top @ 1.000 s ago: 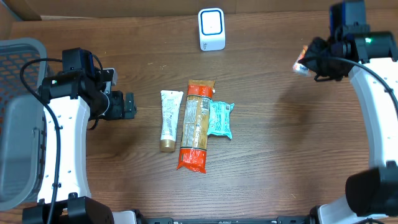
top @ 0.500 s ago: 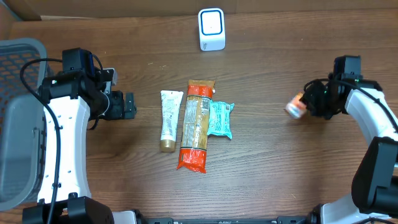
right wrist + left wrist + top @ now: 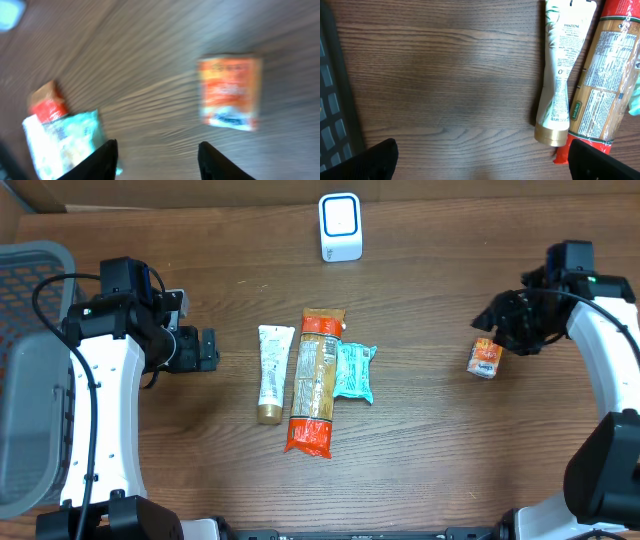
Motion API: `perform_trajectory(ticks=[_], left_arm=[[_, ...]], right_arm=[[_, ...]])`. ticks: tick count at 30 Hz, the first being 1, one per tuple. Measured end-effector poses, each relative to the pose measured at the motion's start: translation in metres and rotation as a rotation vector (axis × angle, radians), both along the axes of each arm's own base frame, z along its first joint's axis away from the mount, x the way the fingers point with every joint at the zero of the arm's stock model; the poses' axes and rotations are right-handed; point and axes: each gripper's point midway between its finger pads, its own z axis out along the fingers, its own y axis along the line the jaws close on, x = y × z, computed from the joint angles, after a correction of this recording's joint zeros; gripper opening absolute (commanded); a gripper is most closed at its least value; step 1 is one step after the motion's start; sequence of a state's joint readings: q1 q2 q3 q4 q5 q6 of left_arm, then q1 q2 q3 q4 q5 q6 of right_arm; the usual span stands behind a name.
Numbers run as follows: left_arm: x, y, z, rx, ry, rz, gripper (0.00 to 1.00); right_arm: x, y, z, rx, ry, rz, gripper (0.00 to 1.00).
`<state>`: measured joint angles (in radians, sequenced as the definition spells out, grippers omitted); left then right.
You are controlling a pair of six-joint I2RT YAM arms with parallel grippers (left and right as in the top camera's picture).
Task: Scan the item barcode
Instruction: 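Carry the box right and release it on the table, then move the right gripper left to the mint-green packet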
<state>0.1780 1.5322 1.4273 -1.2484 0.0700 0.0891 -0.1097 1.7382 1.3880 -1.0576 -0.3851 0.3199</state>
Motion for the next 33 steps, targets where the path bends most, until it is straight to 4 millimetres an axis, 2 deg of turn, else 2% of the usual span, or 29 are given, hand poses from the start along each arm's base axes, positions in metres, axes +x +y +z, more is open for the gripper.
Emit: perform_trajectory(ticks=[7, 9, 13, 18, 20, 23, 25, 33], left_arm=[[0.000, 0.000, 0.000, 0.000, 0.000, 0.000, 0.99], [0.000, 0.000, 0.000, 0.000, 0.000, 0.000, 1.00], [0.000, 0.000, 0.000, 0.000, 0.000, 0.000, 0.99], [0.000, 0.000, 0.000, 0.000, 0.000, 0.000, 1.00], [0.000, 0.000, 0.000, 0.000, 0.000, 0.000, 1.00], [0.000, 0.000, 0.000, 0.000, 0.000, 0.000, 1.00], [0.000, 0.000, 0.000, 0.000, 0.000, 0.000, 1.00], [0.000, 0.000, 0.000, 0.000, 0.000, 0.000, 1.00]], right_arm=[[-0.011, 0.077, 0.000, 0.051, -0.030, 0.234, 0.63], [-0.018, 0.099, -0.006, 0.060, -0.033, 0.295, 0.63], [-0.031, 0.130, -0.024, 0.075, -0.039, 0.367, 0.63], [-0.044, 0.156, -0.044, 0.086, -0.048, 0.407, 0.62], [-0.047, 0.168, -0.049, 0.089, -0.060, 0.420, 0.58], [-0.050, 0.182, -0.053, 0.096, -0.075, 0.431, 0.49], [-0.054, 0.189, -0.053, 0.098, -0.075, 0.439, 0.40], [-0.050, 0.214, -0.048, 0.109, -0.131, 0.443, 0.31]])
